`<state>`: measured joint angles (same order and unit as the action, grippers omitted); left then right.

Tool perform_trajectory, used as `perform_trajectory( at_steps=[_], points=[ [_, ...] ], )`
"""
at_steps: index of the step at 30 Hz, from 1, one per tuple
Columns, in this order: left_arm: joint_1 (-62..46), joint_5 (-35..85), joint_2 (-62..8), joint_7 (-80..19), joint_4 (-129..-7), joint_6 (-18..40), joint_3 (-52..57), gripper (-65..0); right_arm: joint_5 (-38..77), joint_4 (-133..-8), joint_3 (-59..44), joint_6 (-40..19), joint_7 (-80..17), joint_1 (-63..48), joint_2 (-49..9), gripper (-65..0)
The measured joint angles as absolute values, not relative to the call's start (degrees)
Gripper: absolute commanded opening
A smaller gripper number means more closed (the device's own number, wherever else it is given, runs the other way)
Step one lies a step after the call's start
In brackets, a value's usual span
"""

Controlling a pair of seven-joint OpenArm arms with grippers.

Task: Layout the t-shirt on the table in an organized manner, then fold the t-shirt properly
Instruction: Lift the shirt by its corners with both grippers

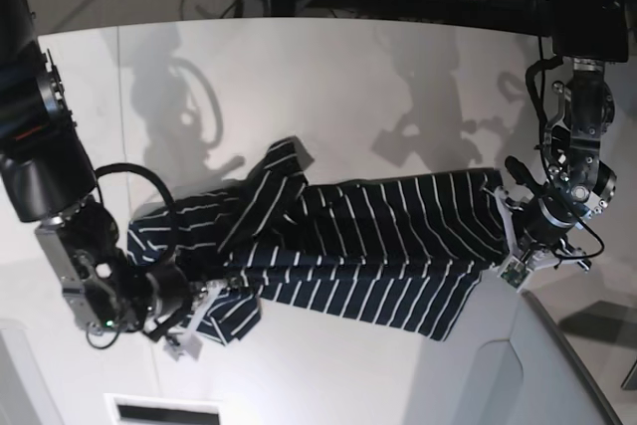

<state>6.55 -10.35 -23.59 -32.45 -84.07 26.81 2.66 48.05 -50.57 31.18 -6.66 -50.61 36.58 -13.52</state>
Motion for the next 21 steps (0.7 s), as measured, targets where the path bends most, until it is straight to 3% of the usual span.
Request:
perform_trajectory(
  at_steps=[3, 6, 11, 14, 21],
  points=[
    [6.9, -16.6, -23.2, -31.7, -81.7, 26.9, 2.5, -65.0, 47.5, -49.5, 36.5, -6.5, -49.8, 37.1, -14.7, -35.9],
    [6.7, -22.8, -22.8, -32.4, -79.5, 26.9, 2.8, -65.0, 43.9, -58.8, 39.4, -3.6, -53.7, 35.4, -17.2, -20.0],
    [6.8, -23.6, -22.0, -31.9, -79.5, 26.9, 2.9, -65.0, 40.8, -87.8, 34.2, 10.9, -55.3, 18.5, -21.2, -13.8],
    [6.9, -23.8, -22.3, -32.1, -79.6, 26.8, 3.0, -65.0, 36.9, -90.2, 33.6, 12.6, -58.5, 11.4, -20.8, -12.6],
    [6.6, -23.9, -22.2, -32.2, -79.6, 26.8, 2.5, -65.0, 23.7, -90.5, 33.5, 12.4, -57.3, 6.9, -12.0, -12.0]
  ],
)
